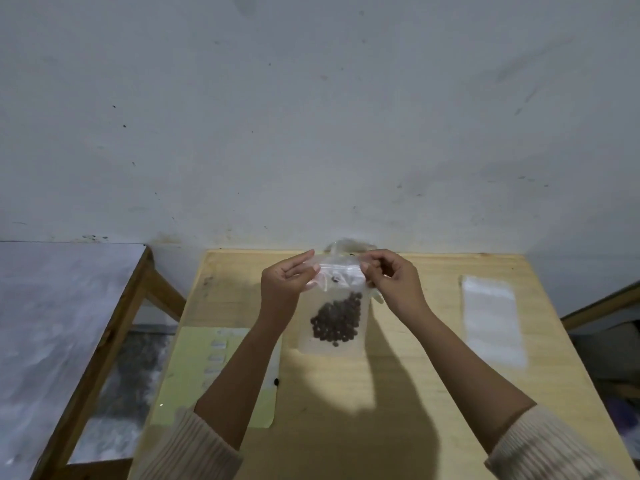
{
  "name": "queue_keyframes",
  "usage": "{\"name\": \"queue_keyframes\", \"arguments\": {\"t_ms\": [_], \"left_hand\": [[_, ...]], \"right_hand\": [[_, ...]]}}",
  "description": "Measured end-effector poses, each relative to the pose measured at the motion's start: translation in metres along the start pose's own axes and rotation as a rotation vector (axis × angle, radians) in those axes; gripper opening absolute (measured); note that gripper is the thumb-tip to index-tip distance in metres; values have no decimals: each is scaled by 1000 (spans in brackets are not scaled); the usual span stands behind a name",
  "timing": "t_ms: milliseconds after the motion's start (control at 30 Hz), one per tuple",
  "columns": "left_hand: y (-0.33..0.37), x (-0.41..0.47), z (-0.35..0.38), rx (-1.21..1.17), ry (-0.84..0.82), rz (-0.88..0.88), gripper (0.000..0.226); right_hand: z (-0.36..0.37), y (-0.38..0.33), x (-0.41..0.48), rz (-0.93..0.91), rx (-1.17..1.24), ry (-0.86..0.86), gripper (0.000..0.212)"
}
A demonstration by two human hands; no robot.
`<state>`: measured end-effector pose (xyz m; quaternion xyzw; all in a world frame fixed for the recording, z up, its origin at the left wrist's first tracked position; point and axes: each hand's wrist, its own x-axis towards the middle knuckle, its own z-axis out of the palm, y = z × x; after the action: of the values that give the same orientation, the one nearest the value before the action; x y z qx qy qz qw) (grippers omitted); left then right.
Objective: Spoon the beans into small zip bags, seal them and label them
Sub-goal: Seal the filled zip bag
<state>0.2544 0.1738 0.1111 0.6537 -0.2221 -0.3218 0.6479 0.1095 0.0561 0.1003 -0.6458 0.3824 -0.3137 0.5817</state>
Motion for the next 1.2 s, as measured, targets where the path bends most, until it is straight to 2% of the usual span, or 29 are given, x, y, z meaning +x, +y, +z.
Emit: {"name": "queue_keyframes", "arguments": {"t_ms": [233, 367, 567, 700, 933, 1067, 1133, 1200], "left_hand": [[-72, -31, -3, 124, -115, -164, 33], [-113, -49, 4, 175, -172, -204, 31], [-133, -60, 17, 364, -229, -69, 41], [-140, -60, 17, 488, -294, 23, 45], [-154, -60, 10, 884, -477, 222, 56], [-153, -64, 18, 895, -439, 244, 54], [-138, -61, 33, 834, -349, 206, 46], [-122, -54, 53, 795, -206, 310, 39]], "right_hand": [[-5, 58, -64, 86, -210, 90, 19], [-10, 90, -90, 173, -308, 166, 15], [-16, 113, -99, 206, -387, 236, 5], [-17, 120, -98, 179, -442, 161, 23], [-23, 128, -95, 87, -629, -60, 43], [-32, 128, -91, 70, -671, -149, 43], [-41, 121, -87, 20, -629, -153, 37], [-58, 110, -81, -50, -545, -102, 26]]}}
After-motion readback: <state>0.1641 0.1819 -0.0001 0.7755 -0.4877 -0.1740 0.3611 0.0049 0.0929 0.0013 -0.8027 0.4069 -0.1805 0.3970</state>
